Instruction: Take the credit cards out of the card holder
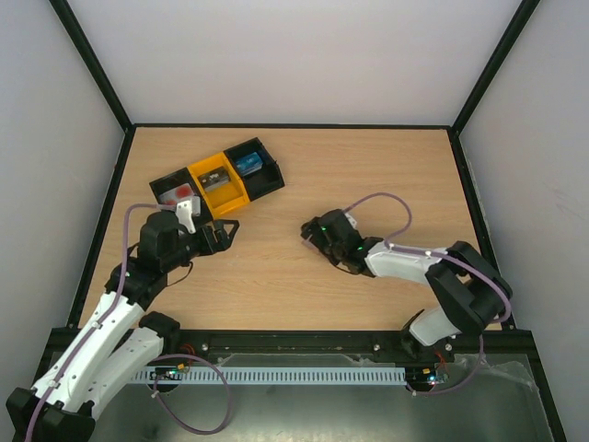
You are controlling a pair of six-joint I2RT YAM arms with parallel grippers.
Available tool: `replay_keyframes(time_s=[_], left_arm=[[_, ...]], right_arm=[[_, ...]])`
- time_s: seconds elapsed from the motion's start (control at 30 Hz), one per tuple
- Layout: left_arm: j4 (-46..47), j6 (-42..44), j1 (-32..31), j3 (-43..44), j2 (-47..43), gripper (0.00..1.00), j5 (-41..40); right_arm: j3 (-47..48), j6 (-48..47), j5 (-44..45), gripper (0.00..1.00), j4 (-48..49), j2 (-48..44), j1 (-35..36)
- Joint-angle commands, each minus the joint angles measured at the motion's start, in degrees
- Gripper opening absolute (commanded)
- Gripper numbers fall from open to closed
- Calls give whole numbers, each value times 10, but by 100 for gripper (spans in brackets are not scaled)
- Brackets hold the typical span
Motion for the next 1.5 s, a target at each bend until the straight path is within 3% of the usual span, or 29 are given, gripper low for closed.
replay_keyframes(time_s=[0.0, 0.13, 0.43, 0.67, 0.83, 1.17, 1.3, 1.47], left_arm=[[-19, -9, 3, 18, -10, 100, -1], [-20, -13, 3, 14, -19, 100, 1], [-20, -20, 3, 7, -18, 100, 28], [-18, -28, 2, -4, -16, 100, 49], [-21, -32, 2, -7, -16, 100, 53], [-26, -3, 2, 0, 13, 100, 102], [-17, -8, 1, -3, 24, 99, 108], [-4, -16, 2, -15, 35, 97, 111]], right_arm=[[28, 21, -69, 93, -39, 51, 63], [59, -35, -69, 93, -73, 51, 82], [80, -288, -12, 88, -178, 2, 80], [106, -388, 27, 57, -224, 15, 27], [124, -439, -36, 49, -214, 56, -13], [104, -479, -167, 54, -178, 91, -17], [74, -470, -226, 46, -153, 75, -15], [47, -447, -300, 43, -113, 57, 0]])
